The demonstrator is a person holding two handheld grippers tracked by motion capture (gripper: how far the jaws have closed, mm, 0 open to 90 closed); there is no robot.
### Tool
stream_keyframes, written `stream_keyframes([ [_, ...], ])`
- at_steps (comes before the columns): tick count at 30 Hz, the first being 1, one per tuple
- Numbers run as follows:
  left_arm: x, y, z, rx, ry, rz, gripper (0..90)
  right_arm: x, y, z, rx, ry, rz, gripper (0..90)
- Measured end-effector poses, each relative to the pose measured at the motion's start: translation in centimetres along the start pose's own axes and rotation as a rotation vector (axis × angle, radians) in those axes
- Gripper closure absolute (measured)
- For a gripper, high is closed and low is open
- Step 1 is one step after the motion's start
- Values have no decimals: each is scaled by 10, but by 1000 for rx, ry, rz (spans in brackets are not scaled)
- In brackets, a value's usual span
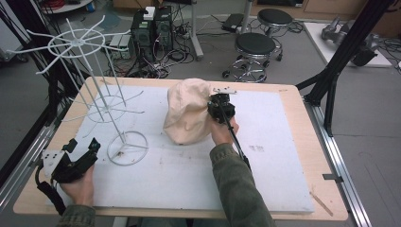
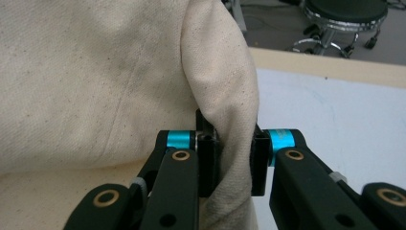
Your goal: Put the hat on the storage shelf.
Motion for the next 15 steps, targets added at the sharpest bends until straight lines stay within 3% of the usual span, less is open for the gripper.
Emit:
stream_keyframes([
  [9,-2,-2,1,3,-5,-11,246,1,21,-24,-91,57,30,799],
  [15,-1,-1,0,2,-5,-10,246,3,42,-50,-191,101,63,799],
])
Point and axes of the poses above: each handheld gripper's, and its own axes: z roughly forward along the jaws, y roughly out of its top, x roughly to its left, the point moved 10 cm from there along z, roughly forward along the jaws, and after that the axes turned 1 degree about -x, right-handed, at the moved point
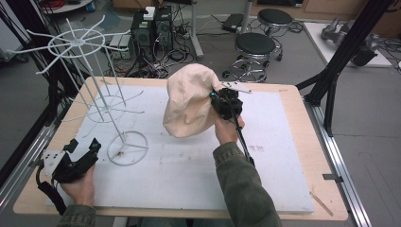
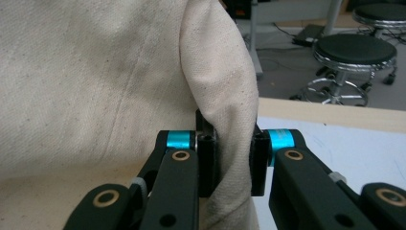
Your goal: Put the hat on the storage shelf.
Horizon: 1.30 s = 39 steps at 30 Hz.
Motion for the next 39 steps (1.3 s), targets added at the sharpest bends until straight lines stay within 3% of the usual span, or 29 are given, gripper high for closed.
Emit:
stream_keyframes([
  [2,0,0,0,4,-1,5,246,1,3,-3,-16,8,-4,799],
  [9,0,0,0,2,1,4,246,8,37,-32,-201,32,-10,798],
  [14,1,0,0,1,2,1,246,11,58,-48,-299,50,-29,799],
  [19,1,0,0,-1,1,-1,246,18,81,-66,-410,90,-69,798],
  [20,1,0,0,-3,1,-1,246,20,85,-70,-425,117,-65,798],
  [24,1,1,0,-6,3,-4,246,24,94,-78,-460,168,-67,797],
  [29,0,0,0,-2,4,2,246,29,104,-86,-480,173,-71,790],
  [39,1,0,0,-3,4,-3,246,54,128,-101,-516,257,-70,793],
])
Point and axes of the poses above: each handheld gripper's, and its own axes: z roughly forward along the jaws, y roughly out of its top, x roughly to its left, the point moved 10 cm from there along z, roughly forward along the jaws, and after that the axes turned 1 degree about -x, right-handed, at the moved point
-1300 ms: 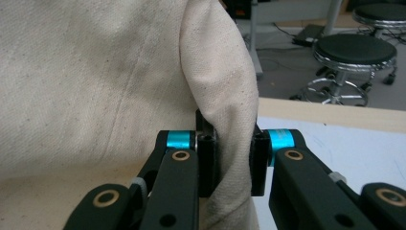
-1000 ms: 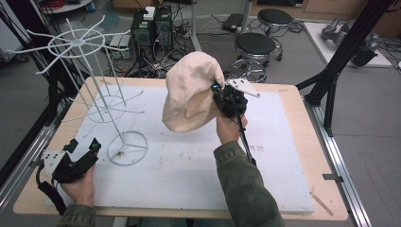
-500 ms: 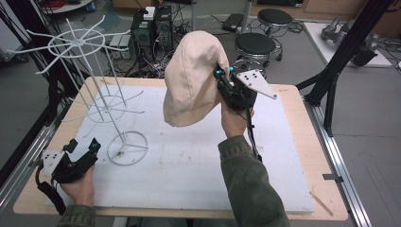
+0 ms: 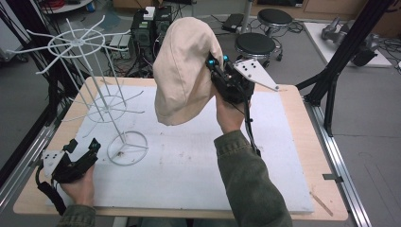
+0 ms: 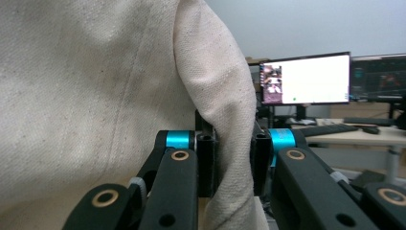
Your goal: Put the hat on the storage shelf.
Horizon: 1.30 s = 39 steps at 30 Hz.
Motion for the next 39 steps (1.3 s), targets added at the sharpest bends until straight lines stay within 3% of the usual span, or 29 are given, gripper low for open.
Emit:
stream_keyframes([
  [13,1,1,-1,-4,1,0,246,33,32,10,-40,100,15,792],
  [24,0,1,-1,-4,1,0,246,57,56,16,-59,138,-20,792],
  [33,2,1,-1,-3,0,-2,246,78,63,29,-59,169,-45,792],
  [39,0,2,-1,-4,-7,-1,246,97,55,43,-30,193,-54,791],
])
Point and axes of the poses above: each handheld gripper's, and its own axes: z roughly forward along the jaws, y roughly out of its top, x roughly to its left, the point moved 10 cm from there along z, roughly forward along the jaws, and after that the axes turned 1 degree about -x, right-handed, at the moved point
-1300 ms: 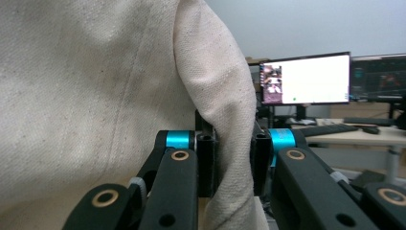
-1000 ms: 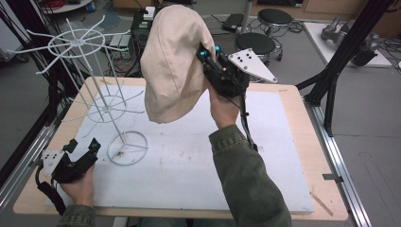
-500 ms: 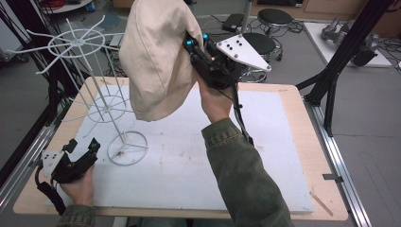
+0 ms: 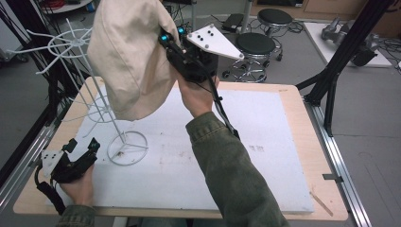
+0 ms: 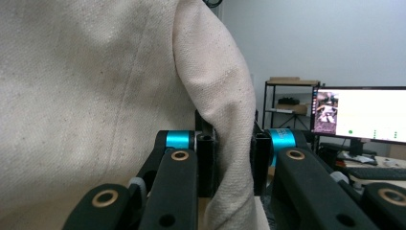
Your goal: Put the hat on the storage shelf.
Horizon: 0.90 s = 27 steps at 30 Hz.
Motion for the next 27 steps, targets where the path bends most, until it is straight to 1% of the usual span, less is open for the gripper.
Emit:
stream_keyframes([
  [1,0,0,0,0,0,2,246,0,0,0,0,0,0,791],
  [4,0,0,0,0,0,-2,246,7,-2,7,8,14,-3,790],
  [6,1,0,0,-4,3,-4,246,10,-2,12,4,20,-17,790],
  [7,1,0,0,-2,4,-5,246,12,-3,14,10,25,-9,790],
  [9,3,1,-1,-5,7,-8,246,16,-3,20,12,34,-10,790],
  [11,3,0,-1,-2,9,-10,246,18,-4,25,20,39,0,790],
  [12,4,0,-1,-2,9,-11,246,19,-4,27,23,42,-10,789],
  [16,4,0,-1,-1,9,-12,246,23,-17,35,77,53,-18,786],
  [20,5,0,0,-4,9,-9,246,29,-30,38,114,81,-42,783],
  [22,5,1,0,-5,9,-9,246,31,-37,39,130,88,-41,781],
  [27,4,0,0,-5,8,-9,247,31,-49,37,143,96,-49,765],
])
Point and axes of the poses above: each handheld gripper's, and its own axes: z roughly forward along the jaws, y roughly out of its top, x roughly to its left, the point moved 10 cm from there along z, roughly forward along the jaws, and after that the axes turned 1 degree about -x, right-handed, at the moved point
